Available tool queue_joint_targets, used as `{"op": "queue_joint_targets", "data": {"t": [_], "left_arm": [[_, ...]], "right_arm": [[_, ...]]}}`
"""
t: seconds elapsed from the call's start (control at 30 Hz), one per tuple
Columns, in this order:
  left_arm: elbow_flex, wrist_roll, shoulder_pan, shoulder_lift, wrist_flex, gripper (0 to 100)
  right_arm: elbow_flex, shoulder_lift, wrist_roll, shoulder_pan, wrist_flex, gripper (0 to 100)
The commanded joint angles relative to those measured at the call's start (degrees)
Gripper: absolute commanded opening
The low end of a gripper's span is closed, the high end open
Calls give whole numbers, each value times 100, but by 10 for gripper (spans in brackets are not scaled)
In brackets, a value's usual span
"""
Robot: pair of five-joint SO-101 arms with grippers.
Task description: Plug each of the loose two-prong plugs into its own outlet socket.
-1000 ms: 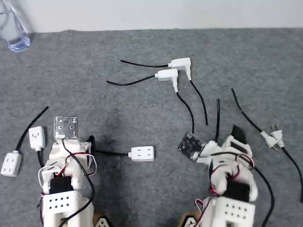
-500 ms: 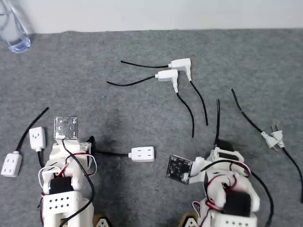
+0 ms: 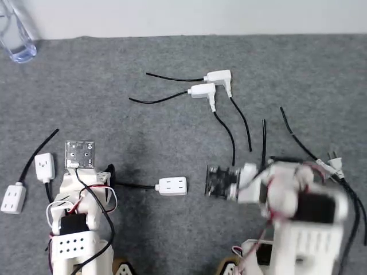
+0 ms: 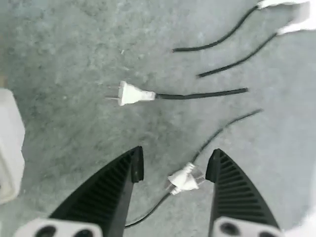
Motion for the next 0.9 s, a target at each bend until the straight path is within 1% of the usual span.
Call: {"op": "queue_joint_targets", "data": {"t": [0.0, 0.2, 0.27, 0.4, 0.53, 0.63, 0.8, 0.87], "left_arm": [[-66, -26, -18, -62, -176, 203], [-66, -26, -18, -62, -176, 203], [-66, -26, -18, -62, -176, 203], [-48, -26, -18, -62, -281, 203], [-48, -26, 0, -62, -290, 203], [-40, -26, 114, -62, -273, 203], [-40, -35, 105, -62, -273, 203], [-40, -158, 123, -62, -264, 203]], "right_arm": [[-369, 1253, 879, 268, 242, 203], [-492, 2941, 3305, 848, 154, 203], [-642, 3407, 3868, 1033, 66, 203], [-1125, 4215, 4642, 1218, 22, 203], [-1670, 5007, 5081, 1156, 22, 203], [-1987, 5622, 5090, 927, 22, 203], [-2646, 6484, 5134, 778, 4, 203], [-2884, 6844, 5266, 716, -127, 203]]}}
